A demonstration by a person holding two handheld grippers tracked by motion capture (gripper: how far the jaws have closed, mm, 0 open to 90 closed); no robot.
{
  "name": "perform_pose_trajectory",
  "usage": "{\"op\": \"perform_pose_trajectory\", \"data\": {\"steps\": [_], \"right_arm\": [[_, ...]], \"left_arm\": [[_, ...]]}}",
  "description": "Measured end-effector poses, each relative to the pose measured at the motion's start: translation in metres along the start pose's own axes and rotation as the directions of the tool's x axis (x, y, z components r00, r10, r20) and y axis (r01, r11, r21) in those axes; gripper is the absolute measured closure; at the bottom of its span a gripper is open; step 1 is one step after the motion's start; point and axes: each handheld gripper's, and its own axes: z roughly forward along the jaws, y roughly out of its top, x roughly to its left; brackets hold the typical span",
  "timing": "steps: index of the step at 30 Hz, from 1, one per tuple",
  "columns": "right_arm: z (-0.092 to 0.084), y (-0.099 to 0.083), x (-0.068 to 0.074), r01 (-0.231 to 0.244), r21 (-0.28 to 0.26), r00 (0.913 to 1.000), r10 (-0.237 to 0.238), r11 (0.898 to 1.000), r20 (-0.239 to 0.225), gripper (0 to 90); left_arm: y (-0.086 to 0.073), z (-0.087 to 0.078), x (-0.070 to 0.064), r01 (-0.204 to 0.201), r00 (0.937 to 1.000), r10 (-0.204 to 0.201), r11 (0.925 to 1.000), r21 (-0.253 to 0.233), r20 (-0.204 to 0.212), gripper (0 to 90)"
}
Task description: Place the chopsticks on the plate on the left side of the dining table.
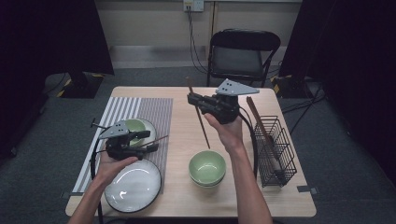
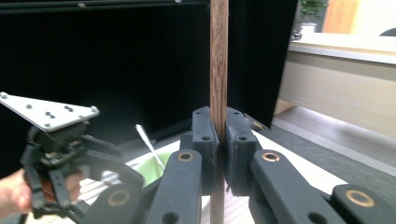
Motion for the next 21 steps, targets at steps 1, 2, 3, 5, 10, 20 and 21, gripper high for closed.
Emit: {"op": "perform_pose_trajectory", "data": {"steps": [1,2,3,5,10,20,21], "right_arm": [[0.004,0.000,0.003,-0.001,-0.003,0.9999,0.001,1.000,-0.012,85.3],[0.008,0.000,0.006,0.001,0.001,0.9998,-0.001,1.000,-0.020,85.3],[0.012,-0.001,0.009,0.005,0.007,0.9997,-0.005,1.000,-0.025,85.3],[0.020,-0.002,0.014,0.002,0.011,0.9987,-0.001,1.000,-0.051,85.3],[0.037,-0.004,0.023,-0.009,0.007,0.9957,0.010,1.000,-0.092,85.3],[0.067,-0.004,0.049,-0.016,0.003,0.9858,0.016,1.000,-0.167,85.3],[0.070,-0.004,0.051,-0.017,0.003,0.9845,0.017,1.000,-0.175,85.3]], "left_arm": [[0.000,0.000,-0.001,0.003,1.0000,-0.003,1.0000,-0.002,0.002,32.9],[0.000,0.000,-0.001,0.003,1.0000,-0.003,1.0000,-0.003,0.001,32.9],[0.001,0.000,-0.001,-0.002,1.0000,0.002,1.0000,-0.004,0.001,32.9],[0.001,-0.002,-0.003,-0.013,0.9999,0.013,0.9999,0.002,0.009,34.6],[0.003,-0.008,-0.003,-0.008,0.9999,0.009,0.9997,-0.025,0.014,36.9],[0.006,-0.011,-0.003,0.030,0.9995,-0.029,0.9974,-0.065,0.010,40.5],[0.006,-0.012,-0.003,0.024,0.9997,-0.024,0.9971,-0.073,0.010,40.9]]}}
